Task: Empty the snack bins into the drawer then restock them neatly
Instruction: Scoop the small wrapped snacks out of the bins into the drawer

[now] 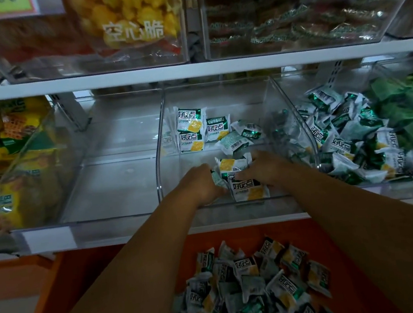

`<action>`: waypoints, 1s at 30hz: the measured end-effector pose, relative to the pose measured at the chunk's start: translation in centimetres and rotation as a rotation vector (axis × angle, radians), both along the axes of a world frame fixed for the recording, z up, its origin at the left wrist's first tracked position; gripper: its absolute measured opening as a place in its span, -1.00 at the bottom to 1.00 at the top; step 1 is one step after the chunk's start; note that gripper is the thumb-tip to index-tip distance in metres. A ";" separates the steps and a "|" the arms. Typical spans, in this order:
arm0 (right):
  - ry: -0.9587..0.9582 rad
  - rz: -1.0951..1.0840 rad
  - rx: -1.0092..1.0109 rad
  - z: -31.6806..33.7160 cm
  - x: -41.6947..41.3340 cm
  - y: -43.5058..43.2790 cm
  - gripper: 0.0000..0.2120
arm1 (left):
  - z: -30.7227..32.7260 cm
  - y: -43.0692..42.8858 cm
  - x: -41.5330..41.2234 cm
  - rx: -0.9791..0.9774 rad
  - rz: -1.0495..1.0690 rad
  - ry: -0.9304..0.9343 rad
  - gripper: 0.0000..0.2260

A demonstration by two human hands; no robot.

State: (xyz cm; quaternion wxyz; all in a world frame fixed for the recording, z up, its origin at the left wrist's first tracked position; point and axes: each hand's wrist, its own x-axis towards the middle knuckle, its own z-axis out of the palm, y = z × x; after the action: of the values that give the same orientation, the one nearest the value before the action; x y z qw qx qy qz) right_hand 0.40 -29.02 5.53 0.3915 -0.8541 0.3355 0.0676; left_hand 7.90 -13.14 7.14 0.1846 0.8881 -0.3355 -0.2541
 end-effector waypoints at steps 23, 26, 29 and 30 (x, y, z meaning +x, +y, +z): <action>-0.387 -0.020 0.100 4.2 -19.2 7.6 -0.67 | 2.3 8.3 -13.8 -0.271 -0.075 0.052 -0.37; -0.227 -0.051 0.153 -0.7 -20.2 7.5 -0.71 | -2.8 8.1 -15.4 -0.190 -0.098 0.153 -0.44; -0.040 -0.067 0.177 -6.0 -19.7 7.3 -0.74 | -8.2 7.3 -15.8 -0.067 -0.059 0.232 -0.38; 0.011 -0.079 0.186 -7.8 -19.4 7.4 -0.72 | -9.9 7.1 -15.9 -0.037 -0.043 0.256 -0.34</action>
State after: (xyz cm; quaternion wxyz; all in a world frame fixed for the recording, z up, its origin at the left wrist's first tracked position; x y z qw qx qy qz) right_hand -19.04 -21.65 -2.24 0.4698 -0.7998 0.3631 0.0877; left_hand -7.98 -6.09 -2.80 0.2367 0.8374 -0.3330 -0.3631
